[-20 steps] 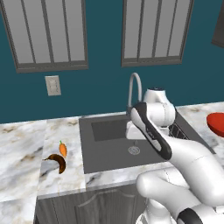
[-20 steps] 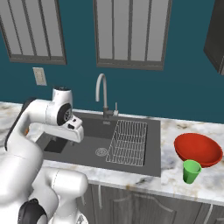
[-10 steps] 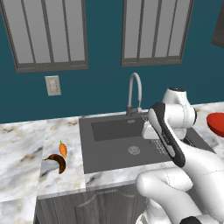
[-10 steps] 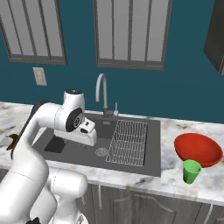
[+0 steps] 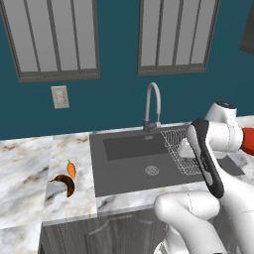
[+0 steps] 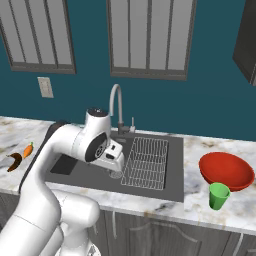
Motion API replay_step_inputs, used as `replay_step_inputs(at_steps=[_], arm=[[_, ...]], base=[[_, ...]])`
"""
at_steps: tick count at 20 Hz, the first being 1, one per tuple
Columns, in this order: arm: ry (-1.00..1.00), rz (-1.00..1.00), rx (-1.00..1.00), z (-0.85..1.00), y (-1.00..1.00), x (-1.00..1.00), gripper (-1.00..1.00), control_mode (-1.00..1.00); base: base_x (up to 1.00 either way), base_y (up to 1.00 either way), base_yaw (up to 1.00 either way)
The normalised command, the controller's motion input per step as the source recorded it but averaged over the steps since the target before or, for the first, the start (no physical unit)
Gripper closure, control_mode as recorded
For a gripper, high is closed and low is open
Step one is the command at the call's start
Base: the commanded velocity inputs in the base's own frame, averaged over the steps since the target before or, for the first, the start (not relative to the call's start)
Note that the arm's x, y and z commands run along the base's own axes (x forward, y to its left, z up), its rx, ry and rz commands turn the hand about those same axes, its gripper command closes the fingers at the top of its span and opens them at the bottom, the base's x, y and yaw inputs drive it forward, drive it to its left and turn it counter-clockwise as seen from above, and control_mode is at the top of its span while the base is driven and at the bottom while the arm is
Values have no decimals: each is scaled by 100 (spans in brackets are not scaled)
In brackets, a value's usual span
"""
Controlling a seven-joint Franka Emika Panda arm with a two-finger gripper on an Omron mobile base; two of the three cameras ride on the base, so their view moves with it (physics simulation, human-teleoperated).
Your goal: Remove the carrot and banana from the sink. Then move the bowl and cup from the counter to the sink for washing.
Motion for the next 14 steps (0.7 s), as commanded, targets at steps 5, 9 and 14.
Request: replay_step_inputs(at_steps=[5, 9, 14], arm=[[-9, 0, 1, 7, -39, -5, -100, -100], [-2, -4, -5, 7, -37, -8, -100, -100], [0, -1, -16, 8, -32, -8, -100, -100]], base=[[0, 0, 0], [0, 0, 0], [0, 0, 0]])
